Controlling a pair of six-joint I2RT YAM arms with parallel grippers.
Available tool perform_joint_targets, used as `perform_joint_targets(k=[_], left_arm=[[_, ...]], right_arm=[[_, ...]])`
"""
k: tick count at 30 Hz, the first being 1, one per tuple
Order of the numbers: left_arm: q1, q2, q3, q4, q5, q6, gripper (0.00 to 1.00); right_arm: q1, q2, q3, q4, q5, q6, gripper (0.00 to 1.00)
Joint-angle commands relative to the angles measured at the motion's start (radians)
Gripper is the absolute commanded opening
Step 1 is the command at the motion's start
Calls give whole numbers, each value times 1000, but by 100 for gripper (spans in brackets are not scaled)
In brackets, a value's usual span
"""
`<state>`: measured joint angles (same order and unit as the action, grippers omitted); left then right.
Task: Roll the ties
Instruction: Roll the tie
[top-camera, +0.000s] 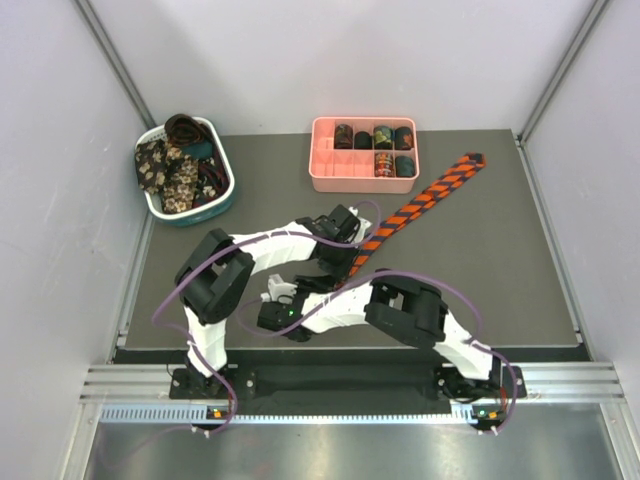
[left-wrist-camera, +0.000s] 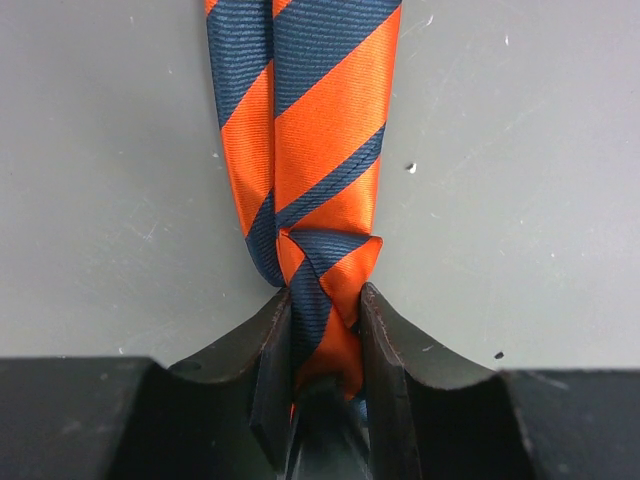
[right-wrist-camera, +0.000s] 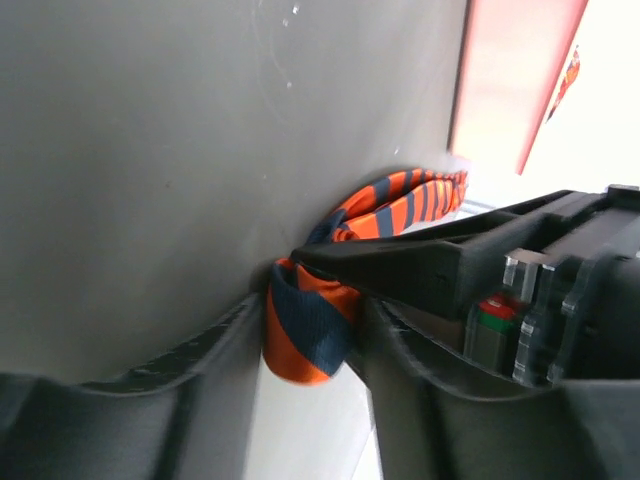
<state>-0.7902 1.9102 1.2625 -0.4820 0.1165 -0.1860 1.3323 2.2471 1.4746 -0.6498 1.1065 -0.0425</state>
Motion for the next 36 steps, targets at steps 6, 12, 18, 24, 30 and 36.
perform_joint_targets(k=[6, 12, 18, 24, 30, 36], left_arm=[[0, 52, 3, -133, 25, 13, 35], [0, 55, 46, -139, 28, 28, 44], [11, 27, 132, -138, 18, 33, 57], [97, -140, 42, 51, 18, -38, 68], [264, -348, -162, 226, 28, -133, 77], [400, -514, -360, 344, 46, -213, 81]], right_arm=[[-47, 78, 18, -51, -86, 85, 12], [-45, 51, 4, -4, -103, 72, 0], [-31, -47, -52, 93, -140, 50, 0], [-30, -138, -111, 173, -171, -3, 0], [-33, -239, -218, 332, -243, -80, 0], [-84, -360, -304, 441, -430, -66, 0]])
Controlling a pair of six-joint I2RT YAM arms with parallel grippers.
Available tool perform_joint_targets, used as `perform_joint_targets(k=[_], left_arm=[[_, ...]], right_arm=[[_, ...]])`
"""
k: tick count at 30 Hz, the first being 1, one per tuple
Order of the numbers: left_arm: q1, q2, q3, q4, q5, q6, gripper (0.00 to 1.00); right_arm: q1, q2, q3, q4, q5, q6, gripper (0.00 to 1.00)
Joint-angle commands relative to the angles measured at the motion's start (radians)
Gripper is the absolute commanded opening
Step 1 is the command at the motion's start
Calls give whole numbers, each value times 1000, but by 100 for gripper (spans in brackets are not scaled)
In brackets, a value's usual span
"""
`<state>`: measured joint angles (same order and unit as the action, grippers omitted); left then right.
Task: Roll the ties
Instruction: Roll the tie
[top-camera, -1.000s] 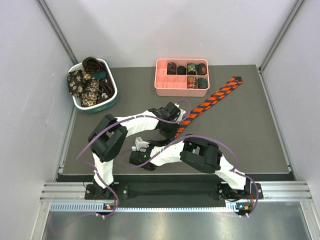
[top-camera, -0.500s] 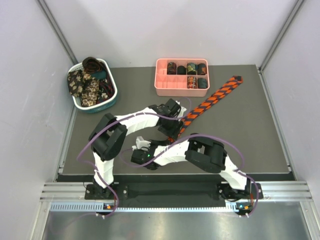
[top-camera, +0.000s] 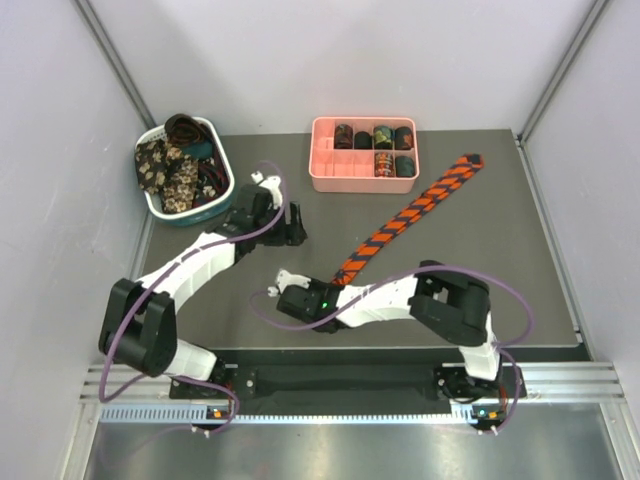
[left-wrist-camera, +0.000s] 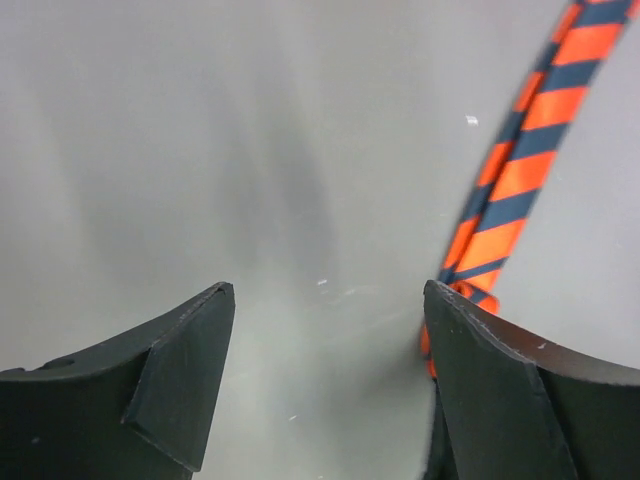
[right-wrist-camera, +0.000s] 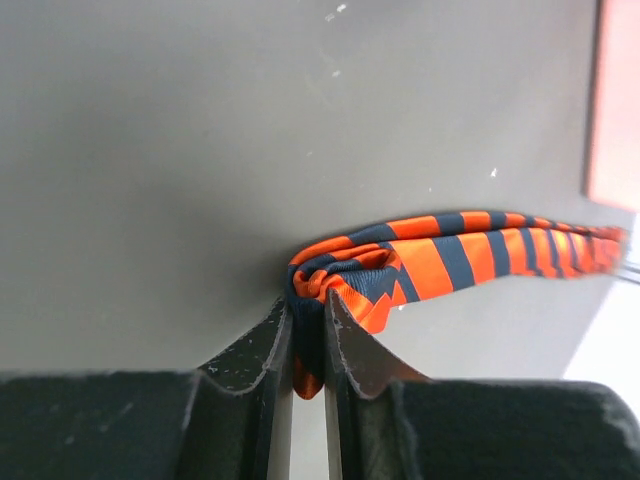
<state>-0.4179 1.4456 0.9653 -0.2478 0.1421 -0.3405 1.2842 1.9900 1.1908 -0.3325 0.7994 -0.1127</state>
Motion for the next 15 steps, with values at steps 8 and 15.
perform_joint_targets(k=[8, 15], left_arm=[[67, -146, -235, 197, -19, -126, 83], [103, -157, -298, 223, -4, -129, 84]], right_arm=[[-150, -267, -121, 227, -413, 67, 0], [-258, -321, -183, 285, -673, 137, 0]])
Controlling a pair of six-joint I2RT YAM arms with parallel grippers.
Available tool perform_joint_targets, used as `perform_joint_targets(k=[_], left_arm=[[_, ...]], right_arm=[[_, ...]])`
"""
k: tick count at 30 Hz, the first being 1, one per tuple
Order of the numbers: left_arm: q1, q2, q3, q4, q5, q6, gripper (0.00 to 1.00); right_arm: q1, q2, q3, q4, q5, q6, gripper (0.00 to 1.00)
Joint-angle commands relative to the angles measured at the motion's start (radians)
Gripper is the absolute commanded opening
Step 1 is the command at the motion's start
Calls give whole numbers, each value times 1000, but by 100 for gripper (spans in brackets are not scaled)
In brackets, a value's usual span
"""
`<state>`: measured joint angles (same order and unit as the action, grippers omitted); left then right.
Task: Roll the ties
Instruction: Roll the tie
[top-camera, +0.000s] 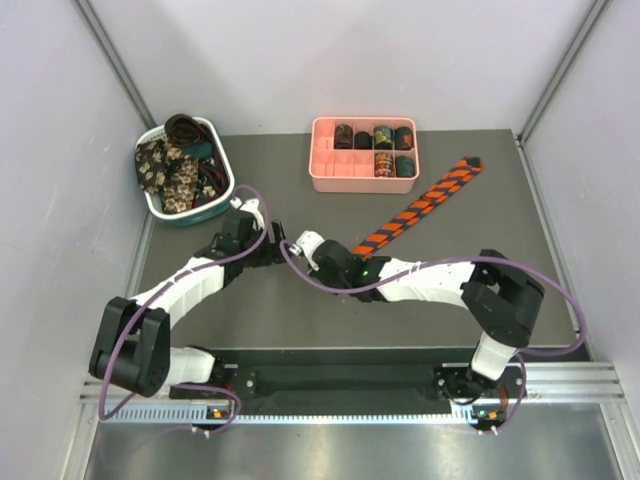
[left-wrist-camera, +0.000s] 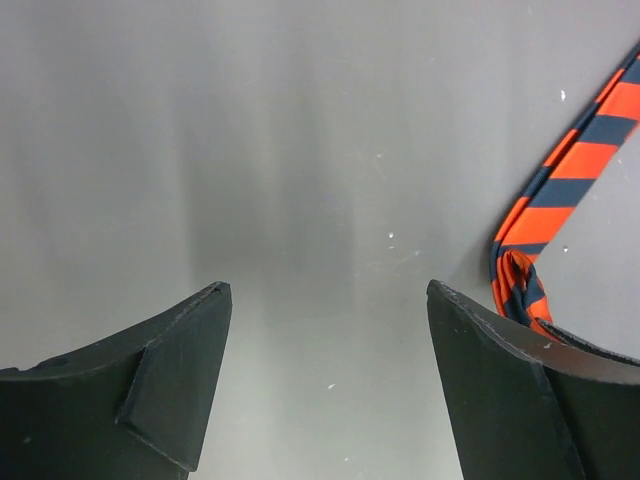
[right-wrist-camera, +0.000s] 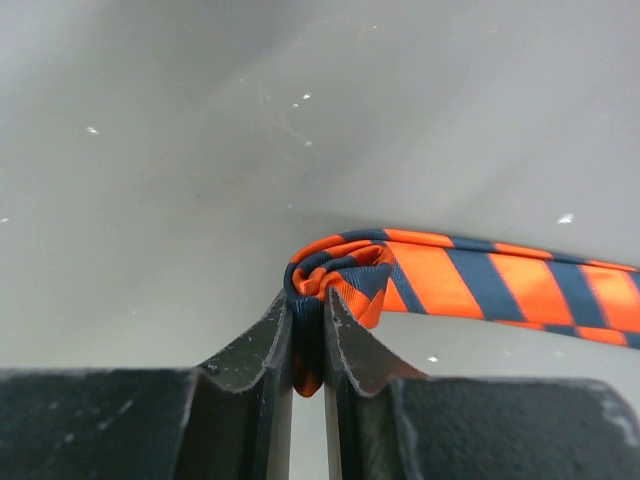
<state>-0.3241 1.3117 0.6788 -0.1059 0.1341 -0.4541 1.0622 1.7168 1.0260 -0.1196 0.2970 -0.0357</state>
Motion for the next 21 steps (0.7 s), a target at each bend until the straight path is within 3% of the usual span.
perform_joint_targets(k=[1, 15, 21], left_arm=[[10, -23, -19, 87, 4, -18, 84], [-47, 31, -28, 189, 154, 91, 80], [-127, 24, -53, 258, 144, 167, 77]], right_arm=[[-50, -52, -30, 87, -226, 68, 0], [-320, 6, -47, 169, -798, 206, 0], [-386, 69, -27, 179, -914, 246, 0]])
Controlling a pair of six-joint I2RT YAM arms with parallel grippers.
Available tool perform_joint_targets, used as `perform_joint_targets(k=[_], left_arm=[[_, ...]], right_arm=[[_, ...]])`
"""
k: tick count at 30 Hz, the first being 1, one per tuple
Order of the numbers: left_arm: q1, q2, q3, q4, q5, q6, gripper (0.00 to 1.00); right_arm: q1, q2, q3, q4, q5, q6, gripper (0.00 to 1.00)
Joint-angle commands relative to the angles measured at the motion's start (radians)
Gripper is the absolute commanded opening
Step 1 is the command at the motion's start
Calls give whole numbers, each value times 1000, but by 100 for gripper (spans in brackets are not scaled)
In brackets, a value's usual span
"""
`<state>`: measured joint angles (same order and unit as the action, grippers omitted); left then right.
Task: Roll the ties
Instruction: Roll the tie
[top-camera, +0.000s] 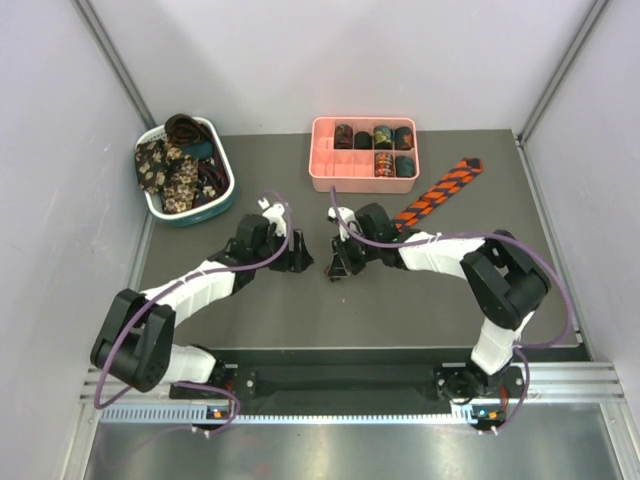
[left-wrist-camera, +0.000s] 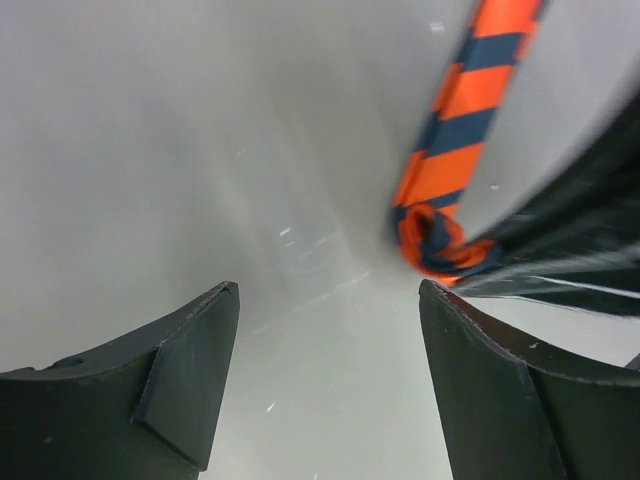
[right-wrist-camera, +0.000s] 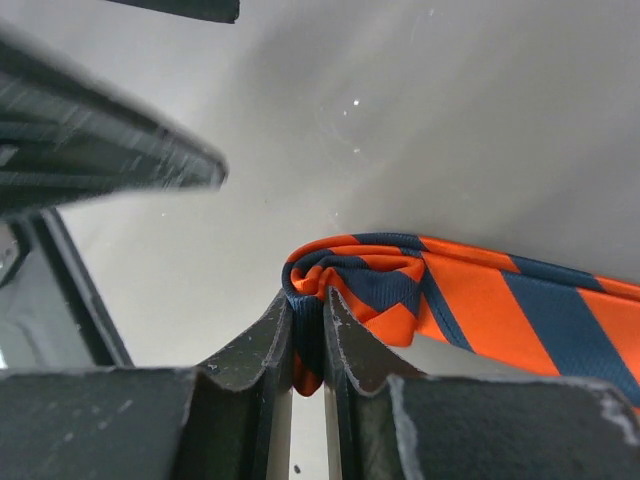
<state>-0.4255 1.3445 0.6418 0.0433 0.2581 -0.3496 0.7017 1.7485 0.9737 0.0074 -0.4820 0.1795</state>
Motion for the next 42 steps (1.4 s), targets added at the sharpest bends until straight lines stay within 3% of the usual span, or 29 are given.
perform_joint_targets(k=[1, 9, 23, 42], left_arm=[[-32, -13, -24, 148, 38, 81, 77], [-117, -39, -76, 254, 122, 253, 73], [-271, 97, 39, 173, 1, 461, 70], [-314, 295, 137, 184, -129, 534, 55]], right_arm=[[-31, 55, 31, 55, -165, 34, 0], [-111, 129, 43, 112, -309, 77, 0], [-139, 180, 112, 86, -357, 109, 0], [-137, 203, 146, 62, -374, 123, 2]])
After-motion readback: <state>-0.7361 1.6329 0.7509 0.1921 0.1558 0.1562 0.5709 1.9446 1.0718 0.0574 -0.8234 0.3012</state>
